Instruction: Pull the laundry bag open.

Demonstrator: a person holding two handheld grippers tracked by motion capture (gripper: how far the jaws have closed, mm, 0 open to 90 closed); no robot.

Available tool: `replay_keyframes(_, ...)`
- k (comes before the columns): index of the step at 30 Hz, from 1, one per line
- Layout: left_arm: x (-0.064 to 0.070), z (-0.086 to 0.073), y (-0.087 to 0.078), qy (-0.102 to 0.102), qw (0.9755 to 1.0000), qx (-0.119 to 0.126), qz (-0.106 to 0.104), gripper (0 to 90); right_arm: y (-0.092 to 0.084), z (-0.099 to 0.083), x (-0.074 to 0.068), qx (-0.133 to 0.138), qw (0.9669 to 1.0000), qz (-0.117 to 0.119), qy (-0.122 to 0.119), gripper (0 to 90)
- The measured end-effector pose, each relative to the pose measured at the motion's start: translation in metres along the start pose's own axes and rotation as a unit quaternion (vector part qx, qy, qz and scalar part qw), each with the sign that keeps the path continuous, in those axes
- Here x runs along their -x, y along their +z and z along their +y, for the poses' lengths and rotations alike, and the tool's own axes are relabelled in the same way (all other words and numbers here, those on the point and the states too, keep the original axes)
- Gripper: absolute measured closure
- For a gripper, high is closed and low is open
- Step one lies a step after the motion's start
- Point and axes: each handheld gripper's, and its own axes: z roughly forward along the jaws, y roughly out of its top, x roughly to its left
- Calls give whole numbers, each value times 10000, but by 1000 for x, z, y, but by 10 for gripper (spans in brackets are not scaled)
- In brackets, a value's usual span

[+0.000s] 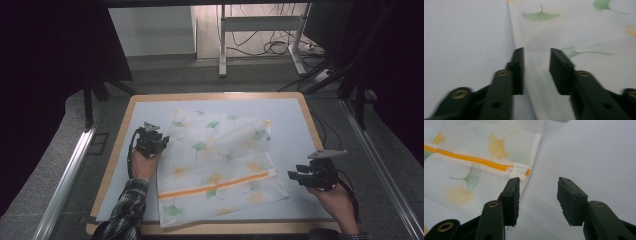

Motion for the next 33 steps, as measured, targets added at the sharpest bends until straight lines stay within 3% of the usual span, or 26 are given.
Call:
replay_keyframes(4, 5, -1, -15, 112, 9997, 170, -108, 343, 9, 11, -2, 26, 10000, 33, 16, 532)
replay_keyframes(6, 9, -8, -30, 186, 9990, 337, -221, 274, 25, 23, -3, -15, 10000, 66, -5, 533)
replay_keyframes(8, 11, -15, -37, 276, 9986, 348, -294, 221, 41, 32, -4, -46, 9999, 105, -28, 532)
replay_keyframes(10, 12, -18, -40, 366, 9985, 313, -254, 190, 60, 40, -6, -151, 9998, 52, -104, 526)
replay_keyframes(11, 13, -20, -43, 446, 9983, 298, -225, 190, 60, 40, -6, -151, 9998, 52, -104, 526)
replay_keyframes(13, 14, -28, -52, 546, 9978, 283, -260, 171, 85, 50, -8, -283, 9995, 36, -97, 521)
replay_keyframes(15, 13, -30, -55, 535, 9978, 282, -267, 170, 91, 52, -8, -374, 9993, -3, -57, 530)
replay_keyframes(16, 11, -34, -59, 501, 9978, 276, -326, 169, 103, 54, -10, -612, 9979, -211, -77, 705)
replay_keyframes(17, 10, -35, -61, 494, 9978, 295, -336, 169, 103, 53, -12, -537, 9972, -504, -123, 763)
replay_keyframes(18, 9, -36, -61, 485, 9978, 291, -352, 170, 103, 53, -12, -532, 9972, -524, -4, 834)
replay_keyframes(19, 9, -36, -61, 485, 9978, 291, -352, 170, 103, 53, -12, -532, 9972, -524, -4, 834)
replay_keyframes(20, 9, -37, -62, 453, 9978, 305, -375, 170, 102, 52, -10, -545, 9978, -359, 84, 892)
replay_keyframes(22, 8, -36, -62, 393, 9978, 329, -413, 170, 99, 50, -11, -569, 9978, -325, 98, 898)
replay_keyframes(26, 10, -36, -63, 440, 9974, 354, -443, 170, 87, 44, -23, -798, 9963, -287, -135, 897)
replay_keyframes(27, 11, -36, -62, 463, 9973, 345, -453, 170, 74, 36, -32, -791, 9964, -197, -224, 897)
replay_keyframes(28, 11, -36, -62, 463, 9973, 345, -453, 170, 74, 36, -32, -791, 9964, -197, -224, 897)
replay_keyframes(29, 12, -36, -62, 494, 9973, 319, -451, 170, 59, 26, -38, -786, 9965, -82, -270, 896)
replay_keyframes(33, 13, -35, -63, 529, 9971, 312, -457, 169, 38, 6, -48, -890, 9956, 162, -261, 888)
